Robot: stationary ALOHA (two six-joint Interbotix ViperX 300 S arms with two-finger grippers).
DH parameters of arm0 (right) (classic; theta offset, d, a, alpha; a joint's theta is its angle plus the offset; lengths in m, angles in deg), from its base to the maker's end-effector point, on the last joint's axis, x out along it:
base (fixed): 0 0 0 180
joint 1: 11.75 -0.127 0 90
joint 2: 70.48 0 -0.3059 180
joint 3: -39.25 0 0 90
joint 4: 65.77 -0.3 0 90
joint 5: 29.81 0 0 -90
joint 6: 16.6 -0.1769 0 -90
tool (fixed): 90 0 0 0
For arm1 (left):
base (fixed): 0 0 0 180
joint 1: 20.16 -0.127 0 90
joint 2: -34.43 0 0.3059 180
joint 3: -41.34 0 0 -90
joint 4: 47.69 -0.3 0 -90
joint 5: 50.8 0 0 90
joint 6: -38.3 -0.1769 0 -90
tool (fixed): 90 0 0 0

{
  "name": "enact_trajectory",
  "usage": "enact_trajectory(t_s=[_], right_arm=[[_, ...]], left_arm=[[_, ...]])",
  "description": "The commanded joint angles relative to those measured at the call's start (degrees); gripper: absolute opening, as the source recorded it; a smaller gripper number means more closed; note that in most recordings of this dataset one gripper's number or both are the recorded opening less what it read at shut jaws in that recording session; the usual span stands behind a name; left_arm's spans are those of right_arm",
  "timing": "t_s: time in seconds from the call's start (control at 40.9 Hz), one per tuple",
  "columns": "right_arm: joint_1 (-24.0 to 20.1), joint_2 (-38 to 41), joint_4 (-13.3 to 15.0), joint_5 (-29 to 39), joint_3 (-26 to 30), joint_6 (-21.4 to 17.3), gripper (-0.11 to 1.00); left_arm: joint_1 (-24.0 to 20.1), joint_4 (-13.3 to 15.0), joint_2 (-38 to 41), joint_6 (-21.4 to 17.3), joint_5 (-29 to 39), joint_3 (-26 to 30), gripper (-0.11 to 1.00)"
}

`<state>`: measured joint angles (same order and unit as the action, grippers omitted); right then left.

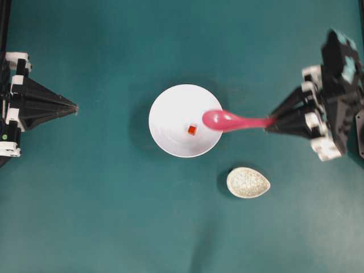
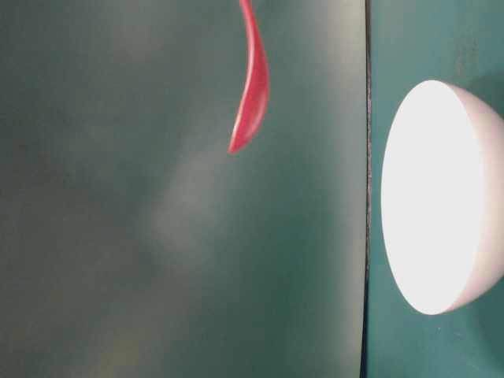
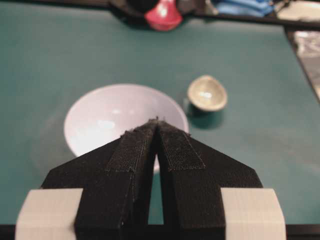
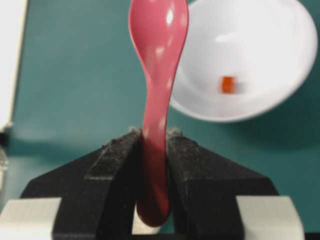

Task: Grip the spoon and scoop the red block from the bowl with right arm.
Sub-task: 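Lift the spoon and carry it over the white bowl, then lower the spoon bowl into the white bowl beside the red cube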

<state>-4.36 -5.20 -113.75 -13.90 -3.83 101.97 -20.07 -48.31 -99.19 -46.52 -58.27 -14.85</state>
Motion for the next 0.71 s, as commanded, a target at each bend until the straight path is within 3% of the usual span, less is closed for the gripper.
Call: enact_trajectory(t_s=[0.0,0.147,0.293,0.415,0.684], right_arm=[[4.92,2.46,2.81,7.47,6.42,0.09,0.23],[8.61,8.00,6.68,17.93,14.94,-0.26,0.23],[8.96,14.41,9.23,26.02,22.32,-2.46,0.23],[9.05,19.86,11.69,32.43,27.60,-7.21,0.23],[9.05,27.42,20.92,42.98,36.04,-22.68,0.23]], left_arm=[[0.00,-0.18,0.35,0.00,-0.70,1.05,0.00],[0.09,-0.26,0.35,-0.09,-0.70,1.05,0.00],[0.09,-0.18,0.35,-0.35,-0.70,1.05,0.00],[0.00,-0.18,0.26,-0.44,-0.62,1.05,0.00],[0.09,-0.26,0.35,-0.53,-0.44,1.05,0.00]])
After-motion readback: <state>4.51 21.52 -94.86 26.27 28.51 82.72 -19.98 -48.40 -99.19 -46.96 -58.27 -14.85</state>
